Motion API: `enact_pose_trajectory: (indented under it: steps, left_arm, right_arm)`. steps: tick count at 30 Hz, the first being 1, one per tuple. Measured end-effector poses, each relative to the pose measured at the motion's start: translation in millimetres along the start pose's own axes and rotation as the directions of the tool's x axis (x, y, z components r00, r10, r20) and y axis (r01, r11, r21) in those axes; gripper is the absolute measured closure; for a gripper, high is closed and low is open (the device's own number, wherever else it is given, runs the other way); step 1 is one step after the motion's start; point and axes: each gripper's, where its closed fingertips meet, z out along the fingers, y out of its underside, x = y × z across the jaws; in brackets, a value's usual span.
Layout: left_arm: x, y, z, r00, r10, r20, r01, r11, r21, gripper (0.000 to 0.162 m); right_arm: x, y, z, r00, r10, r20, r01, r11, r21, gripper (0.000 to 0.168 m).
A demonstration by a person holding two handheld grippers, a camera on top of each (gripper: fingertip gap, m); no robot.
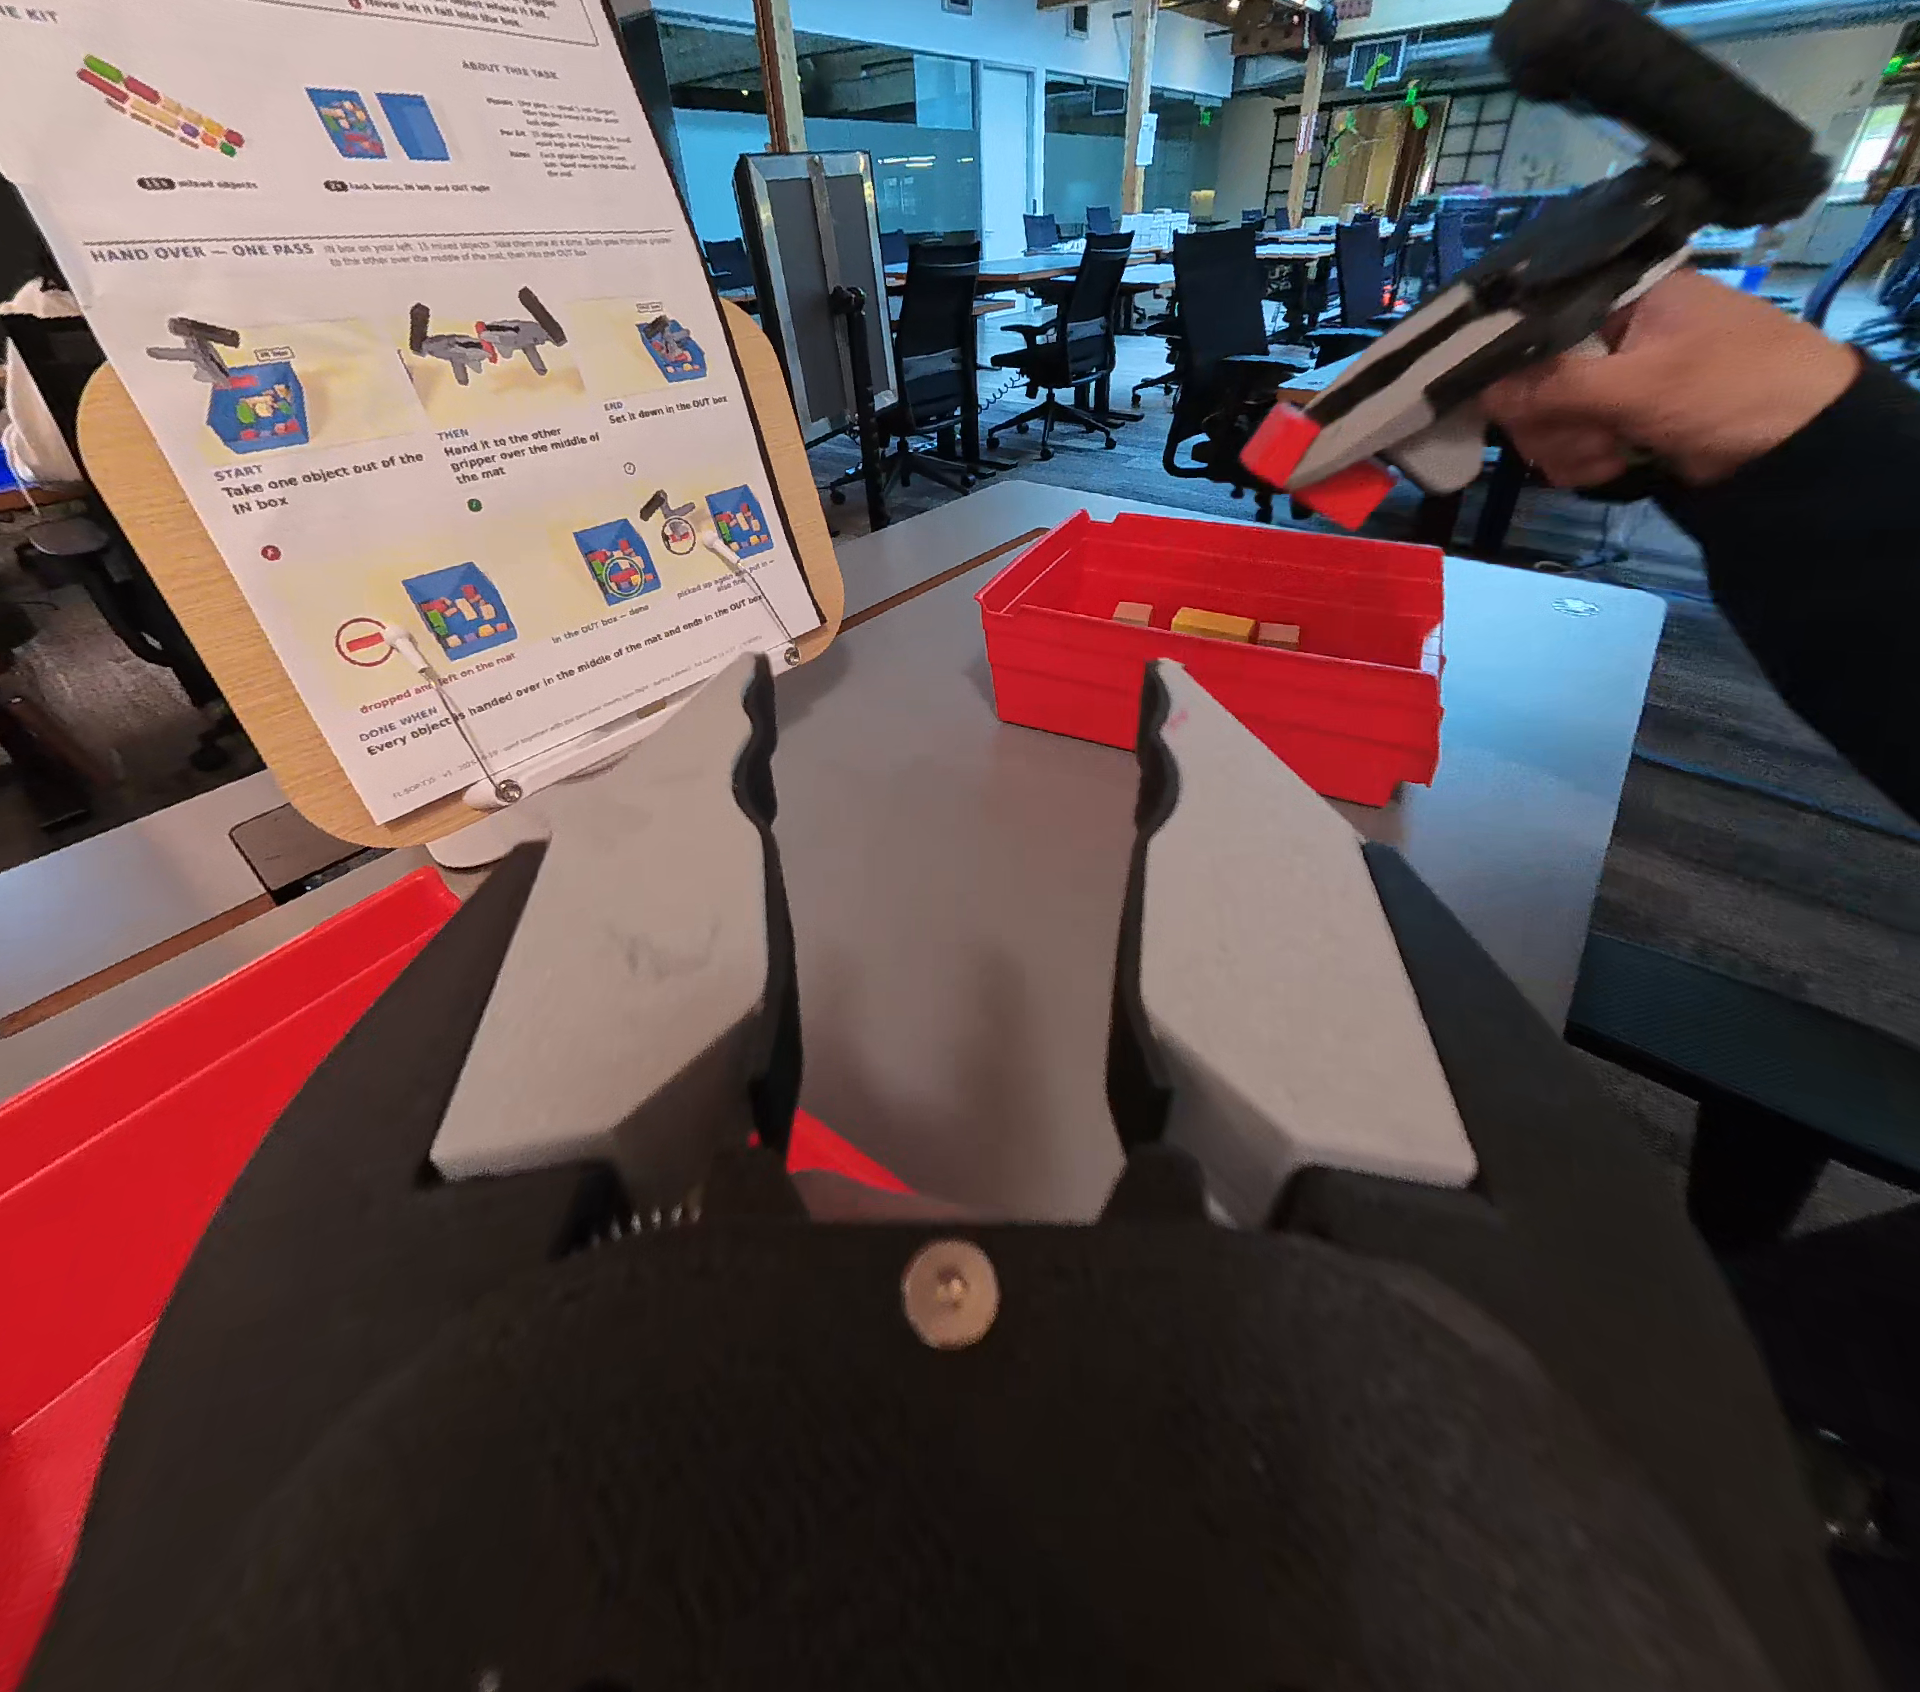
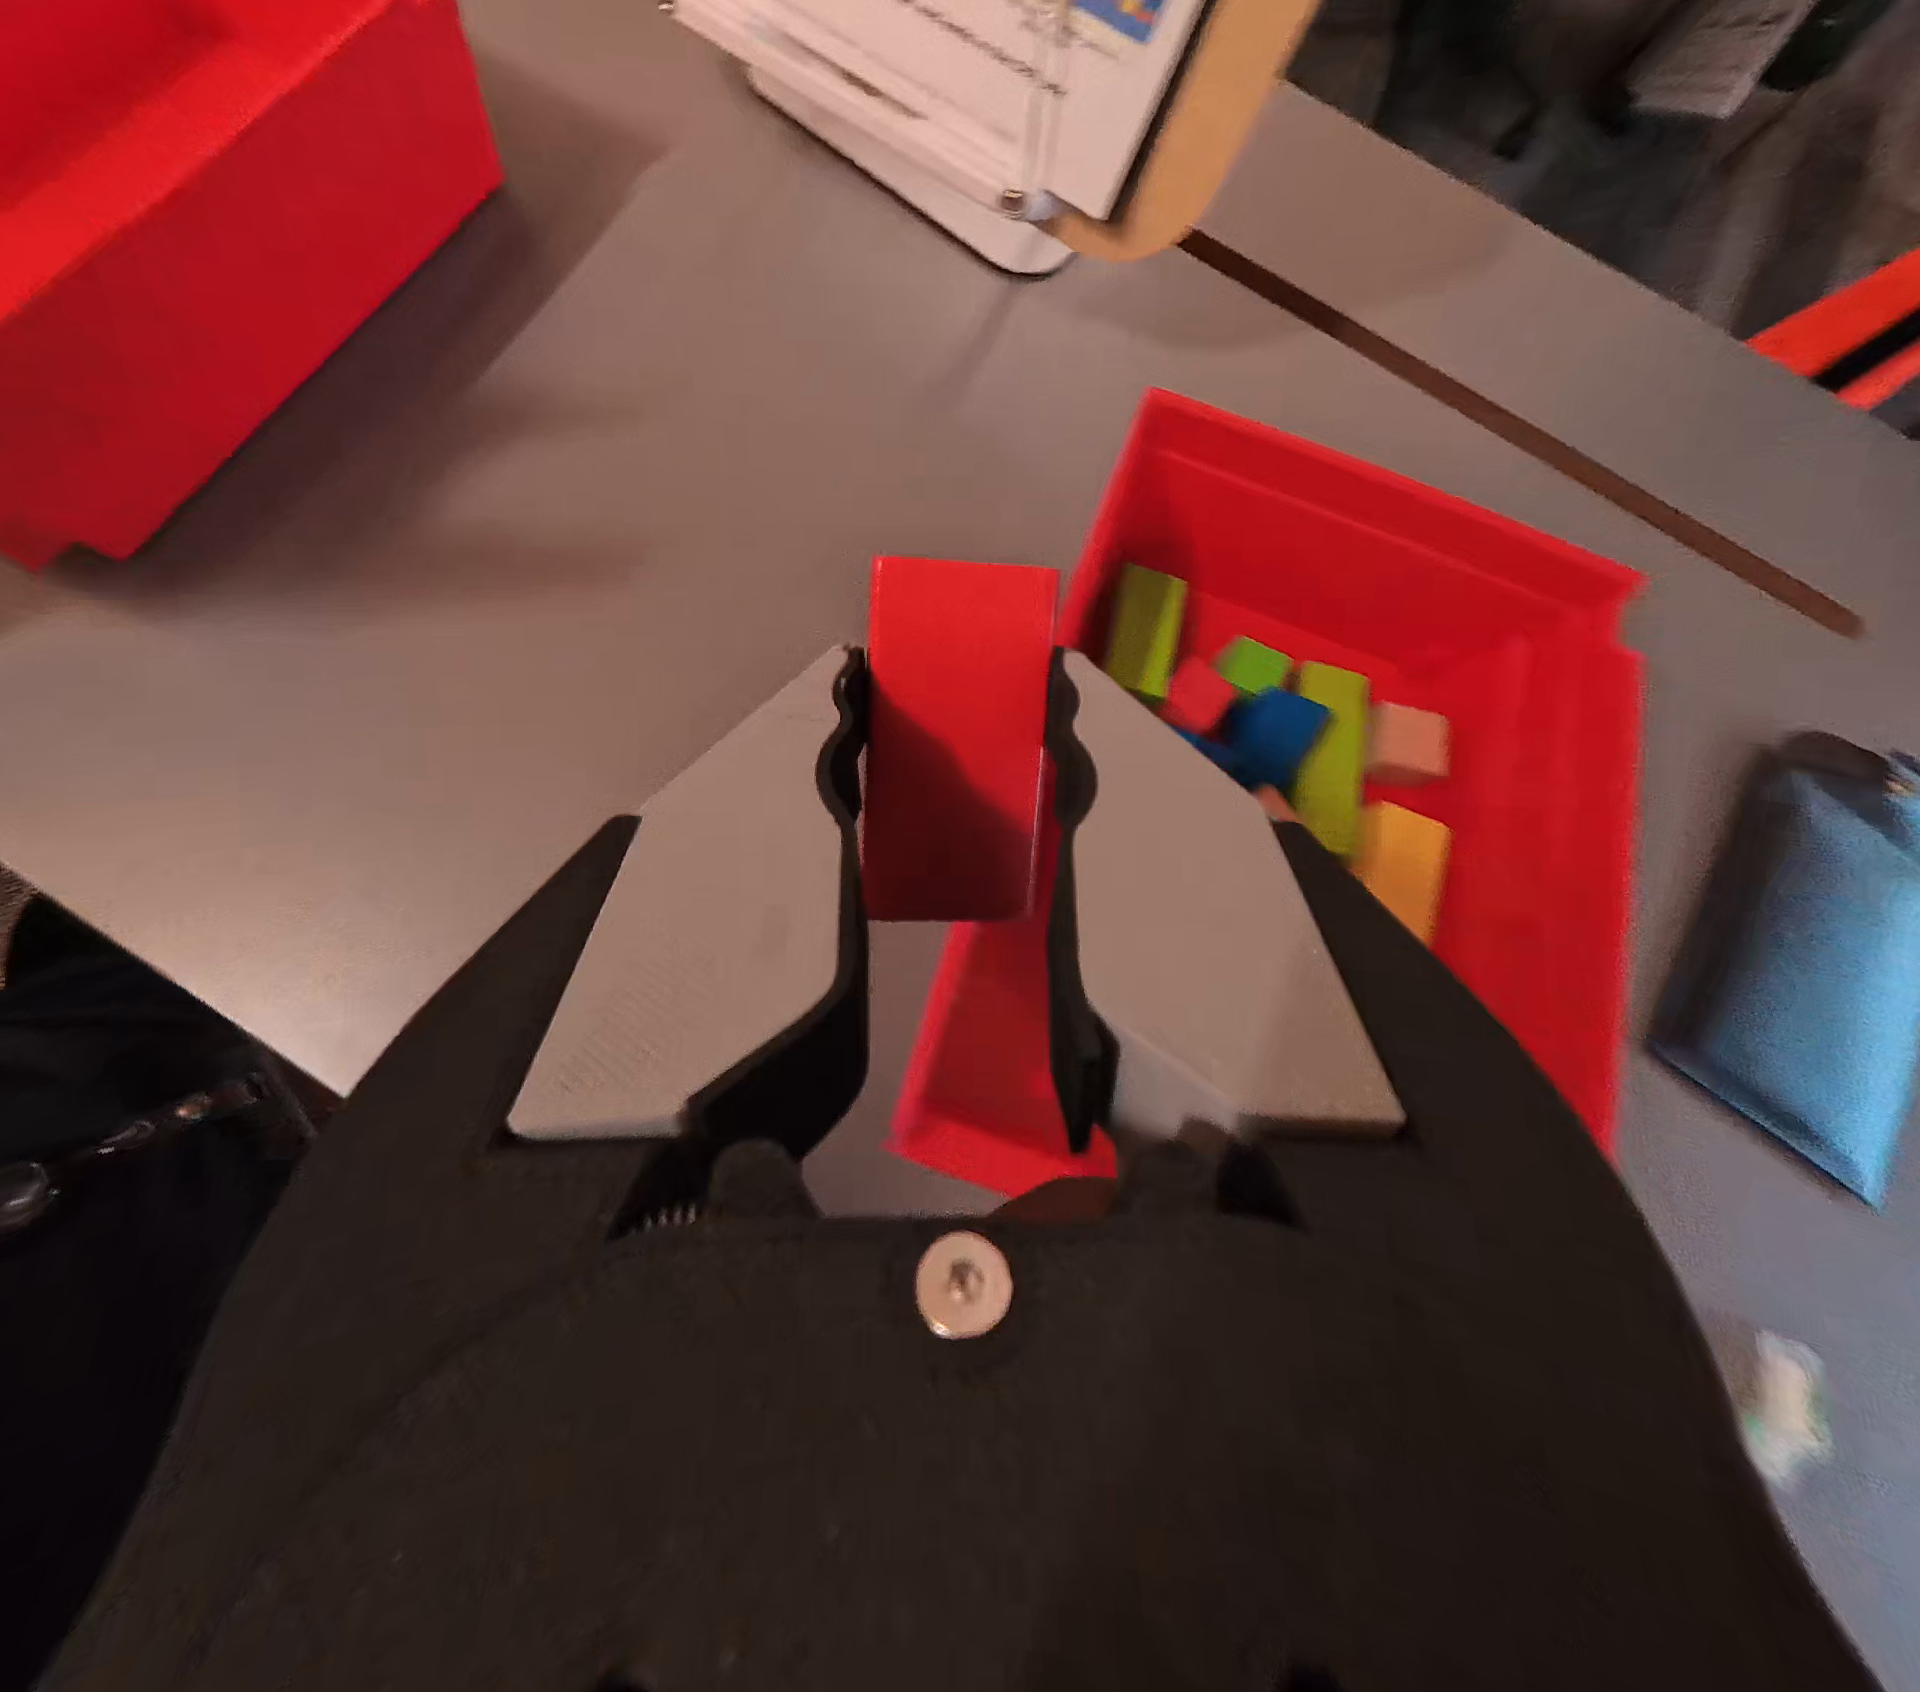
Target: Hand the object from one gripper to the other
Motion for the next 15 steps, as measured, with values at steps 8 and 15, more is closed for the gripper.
enact_pose_trajectory:
  steps: [8, 15]
  left_arm:
    - [0.7, 2.2, 1.4, 1.000, -0.004, 0.003, 0.004, 1.000, -0.011, 0.094]
    - [-2.3, 8.2, 3.2, 1.000, 0.020, 0.017, -0.019, 0.999, -0.030, 0.094]
  right_arm:
    - [51.2, 78.4, -4.8, 0.999, 0.019, -0.044, -0.026, 0.983, -0.179, 0.136]
    - [49.7, 139.2, 40.4, 0.926, -0.333, 0.181, 0.376, 0.863, -0.338, 0.136]
